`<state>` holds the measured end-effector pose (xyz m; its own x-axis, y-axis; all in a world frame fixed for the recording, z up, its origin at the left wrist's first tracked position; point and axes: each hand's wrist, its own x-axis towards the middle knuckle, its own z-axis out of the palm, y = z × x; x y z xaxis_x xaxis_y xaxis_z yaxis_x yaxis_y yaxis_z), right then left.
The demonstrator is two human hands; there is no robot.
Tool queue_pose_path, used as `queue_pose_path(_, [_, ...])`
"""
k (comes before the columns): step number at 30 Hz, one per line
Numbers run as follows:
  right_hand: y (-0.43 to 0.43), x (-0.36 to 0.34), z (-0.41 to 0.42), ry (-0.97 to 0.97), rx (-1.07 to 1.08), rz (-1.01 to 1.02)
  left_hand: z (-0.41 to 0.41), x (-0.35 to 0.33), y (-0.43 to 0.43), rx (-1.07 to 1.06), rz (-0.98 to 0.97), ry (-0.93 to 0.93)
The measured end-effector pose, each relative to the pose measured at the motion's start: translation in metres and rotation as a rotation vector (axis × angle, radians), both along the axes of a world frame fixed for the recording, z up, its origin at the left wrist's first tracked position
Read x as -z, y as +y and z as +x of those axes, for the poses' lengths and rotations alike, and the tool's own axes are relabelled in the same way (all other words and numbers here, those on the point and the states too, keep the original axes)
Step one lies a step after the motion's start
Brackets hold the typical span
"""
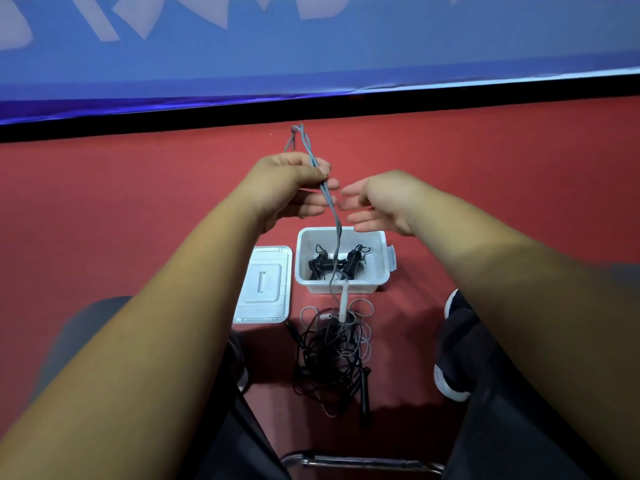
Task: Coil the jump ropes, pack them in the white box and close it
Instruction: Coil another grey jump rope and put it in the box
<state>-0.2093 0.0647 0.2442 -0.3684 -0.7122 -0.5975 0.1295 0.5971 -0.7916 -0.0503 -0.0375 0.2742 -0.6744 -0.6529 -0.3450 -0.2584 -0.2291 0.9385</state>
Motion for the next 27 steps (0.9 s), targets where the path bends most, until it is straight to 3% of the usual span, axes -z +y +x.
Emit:
queue_pose_path(6, [0.004, 0.007, 0.009, 0.139, -0.388, -0.028, -0.001, 0.002, -0.008, -0.161, 0.042, 0.092])
queue_pose_path(9, [0.002, 0.012, 0.01, 0.174, -0.432, -0.116, -0.001, 0.008, -0.014, -0.266, 0.101, 0.135])
queue_pose_path(16, [-0.001, 0.005, 0.008, 0.134, -0.253, -0.217, -0.004, 0.021, -0.027, -0.399, 0.17, 0.179])
queue_pose_path(23, [0.0, -0.006, 0.01, 0.039, -0.046, -0.318, -0.009, 0.03, -0.024, -0.318, 0.148, 0.037])
queue_pose_path(27, [0.0, -0.013, 0.009, -0.115, 0.116, -0.388, -0.011, 0.03, -0.015, -0.155, 0.11, -0.076])
